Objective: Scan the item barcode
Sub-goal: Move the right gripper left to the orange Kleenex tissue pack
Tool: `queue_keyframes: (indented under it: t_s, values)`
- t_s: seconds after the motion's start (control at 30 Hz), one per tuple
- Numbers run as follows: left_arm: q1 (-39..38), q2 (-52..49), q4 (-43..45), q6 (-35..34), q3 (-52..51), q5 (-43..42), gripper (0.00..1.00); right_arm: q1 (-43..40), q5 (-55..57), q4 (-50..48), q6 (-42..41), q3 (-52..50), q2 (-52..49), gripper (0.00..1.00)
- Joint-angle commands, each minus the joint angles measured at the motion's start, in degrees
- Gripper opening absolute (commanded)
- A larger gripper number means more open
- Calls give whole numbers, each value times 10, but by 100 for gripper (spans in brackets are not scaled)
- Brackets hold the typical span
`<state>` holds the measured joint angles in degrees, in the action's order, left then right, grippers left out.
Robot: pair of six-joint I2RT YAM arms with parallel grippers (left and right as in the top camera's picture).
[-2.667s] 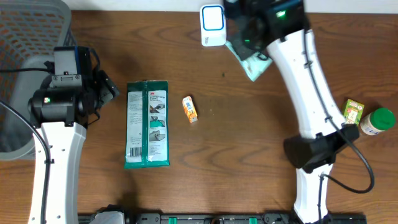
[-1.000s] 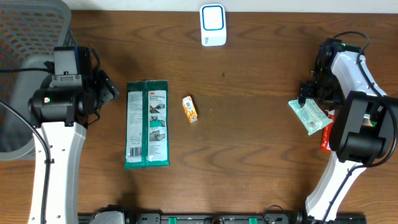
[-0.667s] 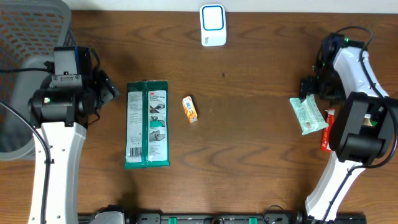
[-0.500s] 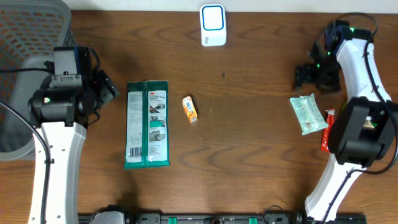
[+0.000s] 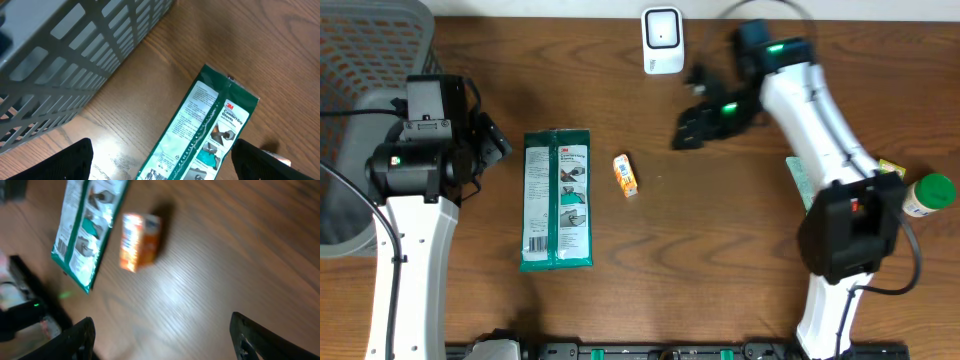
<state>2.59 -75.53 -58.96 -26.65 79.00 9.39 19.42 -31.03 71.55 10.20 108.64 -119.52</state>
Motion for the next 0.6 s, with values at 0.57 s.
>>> queue_keyframes:
  t_s: [0.57]
  values:
    - [2, 3, -2, 7, 4, 7, 89, 276, 444, -181, -220, -77, -34, 82]
